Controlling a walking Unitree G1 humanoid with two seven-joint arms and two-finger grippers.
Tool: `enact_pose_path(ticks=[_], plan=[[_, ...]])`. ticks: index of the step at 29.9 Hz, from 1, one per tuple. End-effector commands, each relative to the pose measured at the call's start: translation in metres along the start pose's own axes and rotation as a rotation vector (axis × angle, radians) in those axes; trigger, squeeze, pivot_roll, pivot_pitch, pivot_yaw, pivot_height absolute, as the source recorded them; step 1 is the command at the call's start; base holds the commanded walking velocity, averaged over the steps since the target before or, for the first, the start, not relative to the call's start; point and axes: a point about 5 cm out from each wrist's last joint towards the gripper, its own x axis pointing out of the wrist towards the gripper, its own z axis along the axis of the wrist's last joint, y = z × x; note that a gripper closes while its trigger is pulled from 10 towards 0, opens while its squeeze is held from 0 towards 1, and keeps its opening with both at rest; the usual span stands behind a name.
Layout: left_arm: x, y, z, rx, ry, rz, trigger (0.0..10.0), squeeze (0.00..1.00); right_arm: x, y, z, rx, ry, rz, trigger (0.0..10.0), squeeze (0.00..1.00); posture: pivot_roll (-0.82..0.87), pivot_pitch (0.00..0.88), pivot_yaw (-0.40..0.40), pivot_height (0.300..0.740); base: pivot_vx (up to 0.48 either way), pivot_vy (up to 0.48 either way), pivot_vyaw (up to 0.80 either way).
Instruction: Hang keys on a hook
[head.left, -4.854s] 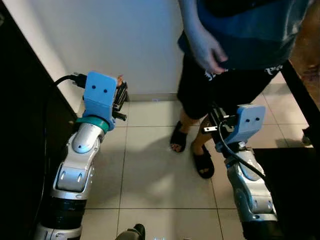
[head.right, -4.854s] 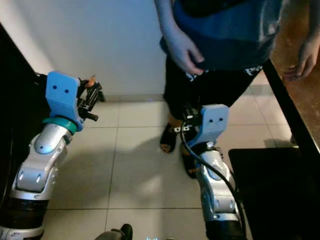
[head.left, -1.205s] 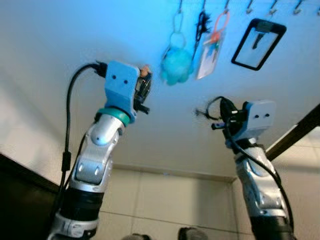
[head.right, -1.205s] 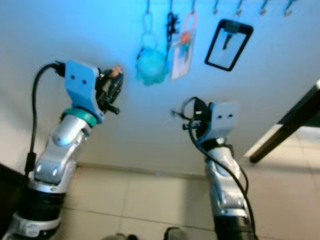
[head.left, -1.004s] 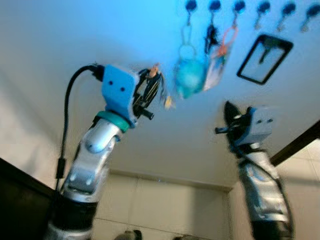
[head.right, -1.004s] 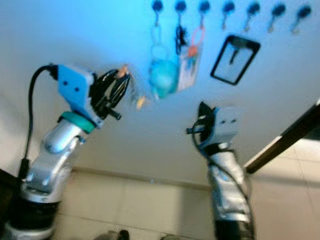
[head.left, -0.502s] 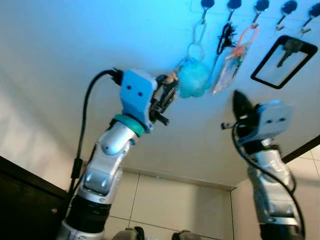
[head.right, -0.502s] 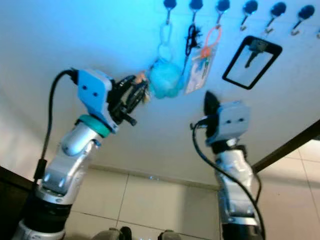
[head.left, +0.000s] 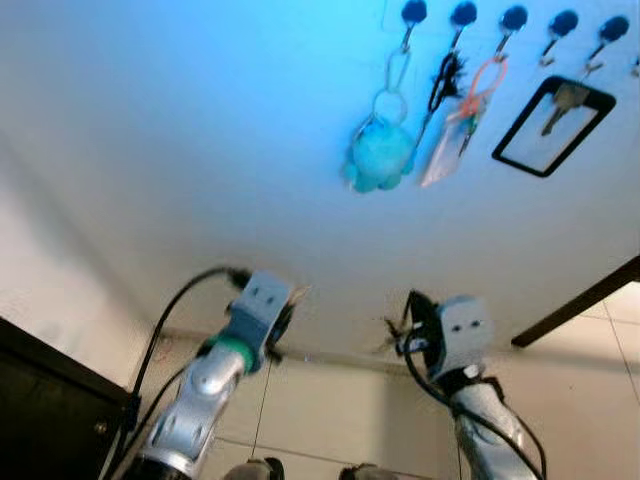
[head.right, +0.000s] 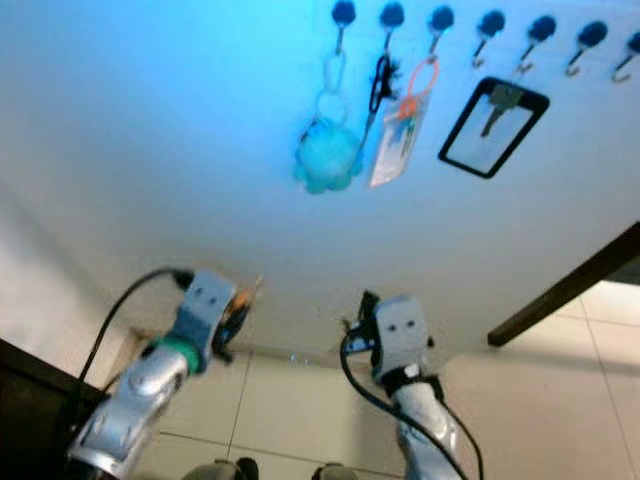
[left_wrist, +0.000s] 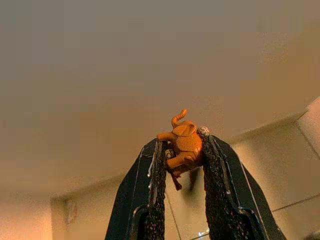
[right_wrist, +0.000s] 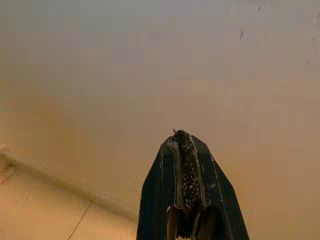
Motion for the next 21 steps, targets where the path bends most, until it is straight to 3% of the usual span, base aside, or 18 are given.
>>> enact_pose_path(ticks=[1,6,12,21], plan=[[-0.002,-0.002,-0.008,0.005,0.004,0.036,10.0,0.00,0.000,0.003,-0.009,0.014,0.036,0.009,10.0,0.00,-0.06,0.070,0.052,0.740,0.000,0.000,0.00],[-0.005,-0.012,-0.012,0.053,-0.028,0.024,10.0,0.00,0.004,0.004,-0.018,0.017,0.085,0.023,10.0,0.00,-0.05,0.068,0.042,0.740,0.000,0.000,0.00],[-0.006,-0.015,-0.020,0.115,-0.036,0.013,10.0,0.00,0.005,0.009,-0.024,0.012,0.082,0.041,10.0,0.00,-0.04,0.067,0.038,0.740,0.000,-0.315,0.00],[-0.006,-0.014,-0.023,0.122,-0.046,0.017,10.0,0.00,0.004,0.012,-0.030,0.015,0.089,0.044,10.0,0.00,-0.03,0.067,0.045,0.740,0.000,-0.367,0.00]])
